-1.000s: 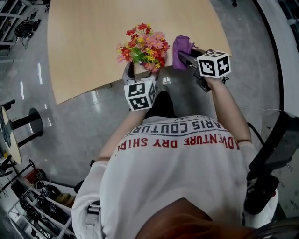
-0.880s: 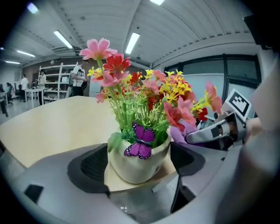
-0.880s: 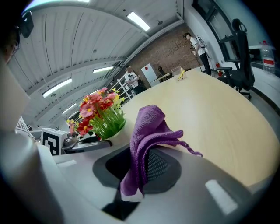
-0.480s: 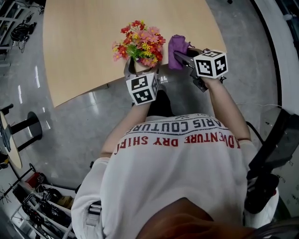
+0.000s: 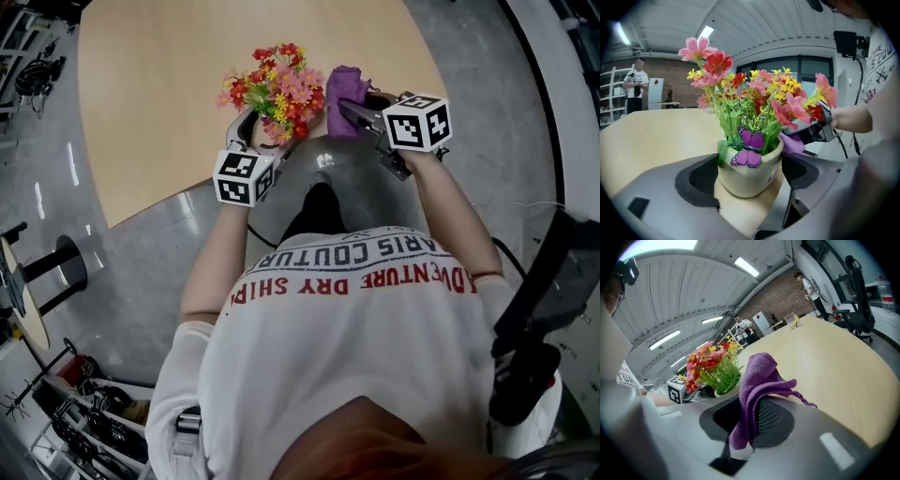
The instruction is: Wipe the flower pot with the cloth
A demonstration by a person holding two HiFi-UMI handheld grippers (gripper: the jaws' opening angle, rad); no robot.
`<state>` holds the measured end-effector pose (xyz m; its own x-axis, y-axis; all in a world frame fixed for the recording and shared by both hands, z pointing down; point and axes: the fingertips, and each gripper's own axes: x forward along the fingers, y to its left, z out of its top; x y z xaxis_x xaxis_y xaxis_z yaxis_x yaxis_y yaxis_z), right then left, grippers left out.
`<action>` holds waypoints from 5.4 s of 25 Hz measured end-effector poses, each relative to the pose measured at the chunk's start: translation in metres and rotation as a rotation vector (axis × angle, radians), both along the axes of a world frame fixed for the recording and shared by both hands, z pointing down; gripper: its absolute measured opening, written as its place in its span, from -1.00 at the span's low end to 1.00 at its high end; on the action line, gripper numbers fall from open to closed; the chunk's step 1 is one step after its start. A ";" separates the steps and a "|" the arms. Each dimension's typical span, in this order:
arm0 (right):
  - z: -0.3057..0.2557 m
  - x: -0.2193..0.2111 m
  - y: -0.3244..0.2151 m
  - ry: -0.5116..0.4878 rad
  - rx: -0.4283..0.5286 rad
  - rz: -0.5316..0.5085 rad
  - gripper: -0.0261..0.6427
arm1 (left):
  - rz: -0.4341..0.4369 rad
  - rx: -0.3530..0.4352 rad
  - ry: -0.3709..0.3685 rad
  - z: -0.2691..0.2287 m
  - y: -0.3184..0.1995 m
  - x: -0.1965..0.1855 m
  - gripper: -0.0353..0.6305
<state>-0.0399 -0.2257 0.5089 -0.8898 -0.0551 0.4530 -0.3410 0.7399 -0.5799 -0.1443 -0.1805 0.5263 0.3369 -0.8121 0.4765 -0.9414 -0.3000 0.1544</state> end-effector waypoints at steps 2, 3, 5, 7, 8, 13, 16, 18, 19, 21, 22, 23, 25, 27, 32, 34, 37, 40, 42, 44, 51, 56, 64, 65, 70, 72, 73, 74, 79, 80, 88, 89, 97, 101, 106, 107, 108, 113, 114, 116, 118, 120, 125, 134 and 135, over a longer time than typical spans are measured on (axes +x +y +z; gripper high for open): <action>-0.005 -0.006 -0.001 -0.013 0.006 -0.015 -0.79 | 0.097 -0.005 0.000 -0.002 -0.003 -0.005 0.40; -0.008 -0.009 -0.002 -0.020 0.011 -0.023 -0.78 | 0.139 -0.010 0.000 -0.002 -0.004 -0.007 0.40; -0.012 -0.014 -0.004 -0.036 0.017 -0.039 -0.78 | 0.213 -0.024 -0.004 -0.002 -0.006 -0.011 0.40; -0.017 -0.018 -0.003 -0.051 0.024 -0.057 -0.79 | 0.269 -0.036 -0.009 -0.002 -0.007 -0.012 0.40; -0.020 -0.020 -0.003 -0.058 0.028 -0.065 -0.79 | 0.289 -0.038 -0.010 -0.003 -0.007 -0.013 0.40; -0.031 -0.028 -0.001 -0.088 0.049 -0.097 -0.79 | 0.328 -0.033 0.000 -0.005 -0.003 -0.013 0.40; -0.030 -0.032 0.000 -0.088 0.048 -0.109 -0.79 | 0.333 -0.033 0.001 -0.005 -0.003 -0.014 0.40; -0.028 -0.034 0.000 -0.079 0.049 -0.119 -0.79 | 0.331 -0.032 0.001 -0.007 -0.003 -0.013 0.40; -0.026 -0.035 0.001 -0.074 0.051 -0.125 -0.79 | 0.331 -0.031 0.001 -0.008 -0.003 -0.013 0.40; -0.024 -0.037 0.003 -0.061 0.061 -0.140 -0.79 | 0.332 -0.028 0.002 -0.009 -0.003 -0.012 0.40; -0.023 -0.039 0.004 -0.053 0.068 -0.146 -0.79 | 0.332 -0.027 0.002 -0.010 -0.003 -0.012 0.40; -0.022 -0.041 0.005 -0.047 0.072 -0.152 -0.79 | 0.332 -0.027 0.002 -0.011 -0.002 -0.012 0.40; -0.021 -0.043 0.005 -0.039 0.070 -0.161 -0.79 | 0.332 -0.024 0.004 -0.013 -0.001 -0.012 0.40; -0.017 -0.045 0.002 -0.027 0.060 -0.162 -0.79 | 0.334 -0.022 0.006 -0.013 -0.001 -0.012 0.40; 0.013 -0.047 -0.013 0.113 0.103 -0.171 -0.79 | 0.343 -0.026 0.007 -0.008 -0.005 -0.013 0.40; 0.025 -0.048 -0.016 0.194 0.135 -0.182 -0.79 | 0.351 -0.027 0.004 -0.008 -0.005 -0.013 0.40; 0.037 -0.049 -0.018 0.281 0.154 -0.195 -0.79 | 0.363 -0.029 0.000 -0.008 -0.004 -0.013 0.40; 0.040 -0.051 -0.019 0.296 0.142 -0.196 -0.79 | 0.361 -0.013 0.002 -0.008 -0.005 -0.014 0.41; 0.038 -0.049 -0.021 0.267 0.131 -0.173 -0.79 | 0.340 0.007 0.005 -0.007 -0.005 -0.014 0.41; 0.033 -0.043 -0.025 0.212 0.119 -0.114 -0.79 | 0.311 0.018 -0.009 -0.008 -0.005 -0.014 0.41; 0.002 0.001 -0.017 0.127 0.162 0.006 -0.79 | 0.091 0.043 -0.059 -0.024 0.016 -0.017 0.41; 0.000 0.029 0.007 0.124 0.188 0.009 -0.79 | -0.176 0.064 0.012 -0.023 0.022 -0.015 0.48; 0.007 0.054 0.039 0.115 0.196 0.004 -0.79 | -0.421 0.044 -0.049 -0.008 0.006 0.001 0.68; 0.006 0.056 0.042 0.114 0.197 0.007 -0.79 | -0.444 0.055 -0.063 -0.009 0.004 -0.001 0.68; -0.005 0.063 0.054 0.106 0.209 0.018 -0.79 | -0.499 0.063 -0.102 -0.016 0.003 -0.007 0.68; -0.007 0.064 0.055 0.101 0.211 0.023 -0.79 | -0.493 0.061 -0.118 -0.017 0.002 -0.006 0.67; -0.007 0.064 0.055 0.099 0.210 0.024 -0.79 | -0.490 0.061 -0.121 -0.017 0.001 -0.005 0.65; -0.007 0.063 0.055 0.097 0.210 0.023 -0.79 | -0.488 0.061 -0.121 -0.016 0.001 -0.004 0.59; -0.011 0.060 0.054 0.085 0.213 0.014 -0.79 | -0.454 0.064 -0.115 -0.018 0.001 -0.001 0.55; -0.013 0.058 0.053 0.082 0.214 0.012 -0.79 | -0.436 0.064 -0.114 -0.018 0.001 -0.002 0.54; -0.029 0.034 0.042 0.019 0.183 -0.009 -0.79 | -0.221 0.085 -0.097 -0.024 0.002 -0.011 0.54; -0.028 0.032 0.040 0.011 0.179 -0.015 -0.79 | -0.184 0.090 -0.094 -0.023 0.000 -0.009 0.54; -0.022 -0.004 0.029 -0.026 0.164 -0.063 -0.79 | 0.115 0.089 -0.080 -0.016 0.000 -0.015 0.54; -0.022 -0.014 0.017 -0.039 0.156 -0.075 -0.79 | 0.214 0.084 -0.080 -0.010 -0.003 -0.019 0.54; -0.027 -0.020 0.013 -0.061 0.136 -0.077 -0.79 | 0.235 0.087 -0.075 -0.013 -0.002 -0.018 0.54; -0.028 -0.022 0.013 -0.063 0.134 -0.080 -0.79 | 0.228 0.086 -0.075 -0.016 -0.003 -0.018 0.54; -0.029 -0.023 0.013 -0.065 0.133 -0.083 -0.79 | 0.223 0.085 -0.075 -0.019 -0.003 -0.017 0.54; -0.030 -0.037 0.012 -0.086 0.085 -0.097 -0.79 | 0.222 0.089 -0.071 -0.022 -0.002 -0.014 0.54; -0.028 -0.041 0.012 -0.085 0.076 -0.103 -0.79 | 0.223 0.090 -0.071 -0.021 -0.002 -0.014 0.54; -0.021 -0.049 0.012 -0.074 0.065 -0.120 -0.79 | 0.225 0.091 -0.070 -0.019 -0.002 -0.014 0.54; -0.014 -0.054 0.010 -0.058 0.050 -0.127 -0.79 | 0.232 0.091 -0.070 -0.015 -0.001 -0.015 0.54; -0.009 -0.057 0.006 -0.043 0.040 -0.124 -0.79 | 0.236 0.092 -0.068 -0.015 -0.001 -0.015 0.54; 0.011 -0.061 0.001 0.081 0.033 -0.129 -0.79 | 0.240 0.091 -0.069 -0.018 0.000 -0.017 0.54; 0.042 -0.064 -0.001 0.274 0.043 -0.182 -0.79 | 0.280 0.064 -0.074 -0.014 0.000 -0.020 0.54; 0.041 -0.063 -0.003 0.266 0.037 -0.176 -0.79 | 0.286 0.050 -0.076 -0.012 -0.001 -0.020 0.54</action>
